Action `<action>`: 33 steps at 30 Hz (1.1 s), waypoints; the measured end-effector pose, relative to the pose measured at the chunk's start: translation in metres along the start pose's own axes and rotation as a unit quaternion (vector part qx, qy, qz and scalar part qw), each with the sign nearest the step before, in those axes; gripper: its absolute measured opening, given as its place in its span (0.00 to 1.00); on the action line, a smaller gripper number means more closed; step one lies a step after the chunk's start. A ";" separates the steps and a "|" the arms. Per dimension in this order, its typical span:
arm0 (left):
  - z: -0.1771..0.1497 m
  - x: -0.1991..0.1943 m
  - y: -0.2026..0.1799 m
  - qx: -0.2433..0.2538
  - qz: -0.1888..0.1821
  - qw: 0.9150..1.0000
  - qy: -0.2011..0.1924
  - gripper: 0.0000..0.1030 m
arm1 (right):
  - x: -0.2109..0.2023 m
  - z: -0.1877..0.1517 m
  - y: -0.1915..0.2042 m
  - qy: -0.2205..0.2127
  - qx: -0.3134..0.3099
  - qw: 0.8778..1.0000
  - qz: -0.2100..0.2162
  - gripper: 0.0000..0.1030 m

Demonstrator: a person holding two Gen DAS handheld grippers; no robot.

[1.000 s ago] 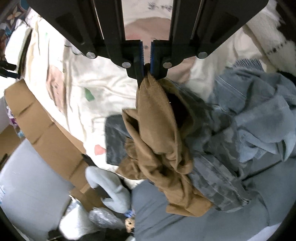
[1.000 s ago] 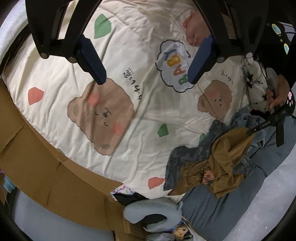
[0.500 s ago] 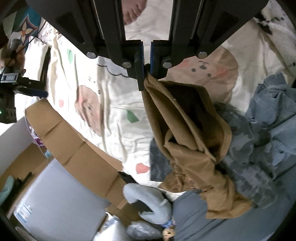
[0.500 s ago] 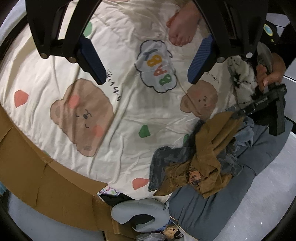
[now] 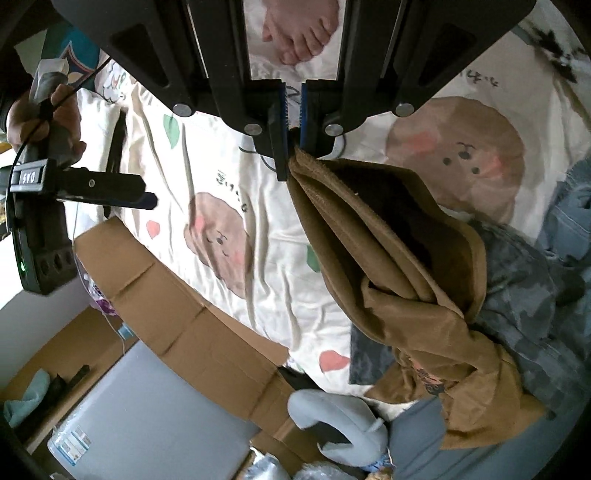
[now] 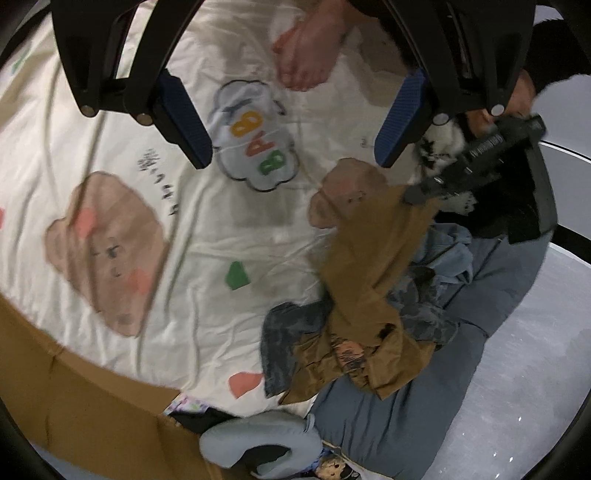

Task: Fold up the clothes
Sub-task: 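Lift the brown t-shirt with the left gripper while the right gripper grasps its other edge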

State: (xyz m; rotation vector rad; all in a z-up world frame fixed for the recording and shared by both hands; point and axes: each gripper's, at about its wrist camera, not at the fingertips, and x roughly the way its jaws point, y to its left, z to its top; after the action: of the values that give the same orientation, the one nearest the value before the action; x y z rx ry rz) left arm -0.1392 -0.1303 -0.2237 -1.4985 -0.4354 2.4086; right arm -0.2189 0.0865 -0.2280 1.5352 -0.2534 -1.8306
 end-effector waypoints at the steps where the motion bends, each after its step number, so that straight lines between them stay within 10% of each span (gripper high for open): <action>1: -0.001 0.002 -0.001 0.000 -0.003 1.000 0.002 0.03 | 0.005 0.000 0.001 0.004 0.006 1.000 0.013 0.88; 12: -0.008 0.012 0.001 -0.017 -0.030 0.999 -0.002 0.03 | 0.059 0.013 0.025 0.058 0.070 0.988 0.121 0.88; 33: -0.021 0.012 0.019 -0.067 -0.054 0.996 -0.024 0.03 | 0.119 0.006 0.036 0.114 0.094 0.981 0.125 0.66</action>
State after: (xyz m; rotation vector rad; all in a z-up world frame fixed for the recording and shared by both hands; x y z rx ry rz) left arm -0.1272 -0.1404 -0.2496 -1.4334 -0.6841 2.3763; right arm -0.2134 -0.0162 -0.2984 1.7397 -0.4971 -1.4559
